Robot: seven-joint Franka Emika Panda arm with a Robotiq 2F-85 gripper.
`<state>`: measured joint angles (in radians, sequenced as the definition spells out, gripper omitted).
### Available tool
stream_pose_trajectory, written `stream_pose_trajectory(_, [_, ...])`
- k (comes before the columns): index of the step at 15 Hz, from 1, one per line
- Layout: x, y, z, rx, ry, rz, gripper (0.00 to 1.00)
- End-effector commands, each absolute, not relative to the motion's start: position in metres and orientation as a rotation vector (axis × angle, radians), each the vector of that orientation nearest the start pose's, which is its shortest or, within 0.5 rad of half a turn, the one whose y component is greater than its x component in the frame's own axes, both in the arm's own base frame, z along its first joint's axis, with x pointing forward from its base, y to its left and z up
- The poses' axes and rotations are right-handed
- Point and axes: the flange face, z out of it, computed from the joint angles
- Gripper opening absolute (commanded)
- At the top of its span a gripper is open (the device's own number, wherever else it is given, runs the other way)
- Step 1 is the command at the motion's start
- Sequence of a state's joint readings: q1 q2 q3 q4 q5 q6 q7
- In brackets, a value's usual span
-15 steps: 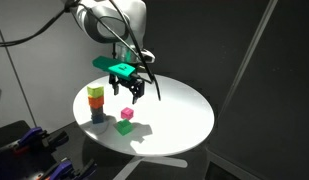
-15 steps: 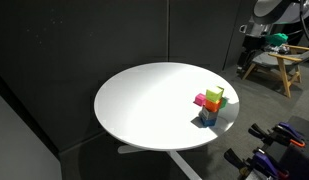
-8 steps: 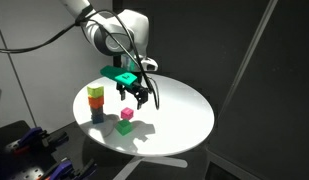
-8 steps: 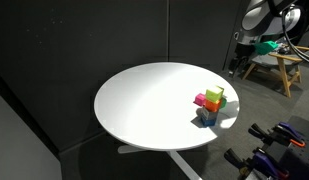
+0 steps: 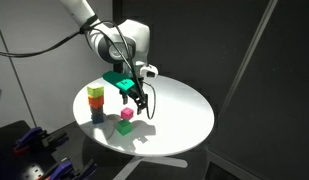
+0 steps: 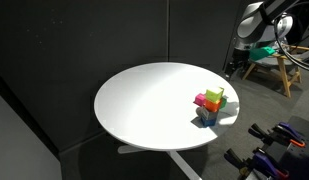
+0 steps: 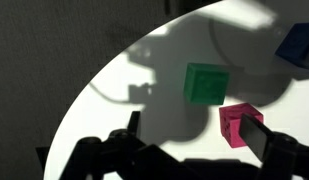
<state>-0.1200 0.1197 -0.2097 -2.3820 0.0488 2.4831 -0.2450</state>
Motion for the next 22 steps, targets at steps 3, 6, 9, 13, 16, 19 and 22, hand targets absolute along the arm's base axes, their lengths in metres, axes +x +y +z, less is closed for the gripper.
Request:
stream_pose_trajectory(3, [0.480,-0.163,0.257,-3.123,0.263,0.066,1.00])
stream_pose_trajectory(6, [0.479,-0.161,0.243,-3.128,0.250,0.099,1.00])
stream_pose_trajectory(9, [0.479,-0.159,0.230,-3.128,0.233,0.129,1.00])
stream_pose_trajectory(13, [0.483,-0.155,0.216,-3.139,0.211,0.132,1.00])
stream_pose_trajectory(16, [0.484,-0.151,0.206,-3.147,0.187,0.134,1.00])
stream_pose_trajectory(19, [0.479,-0.148,0.203,-3.138,0.167,0.151,1.00])
stream_pose_trajectory(22, [0.479,-0.146,0.200,-3.139,0.157,0.158,1.00])
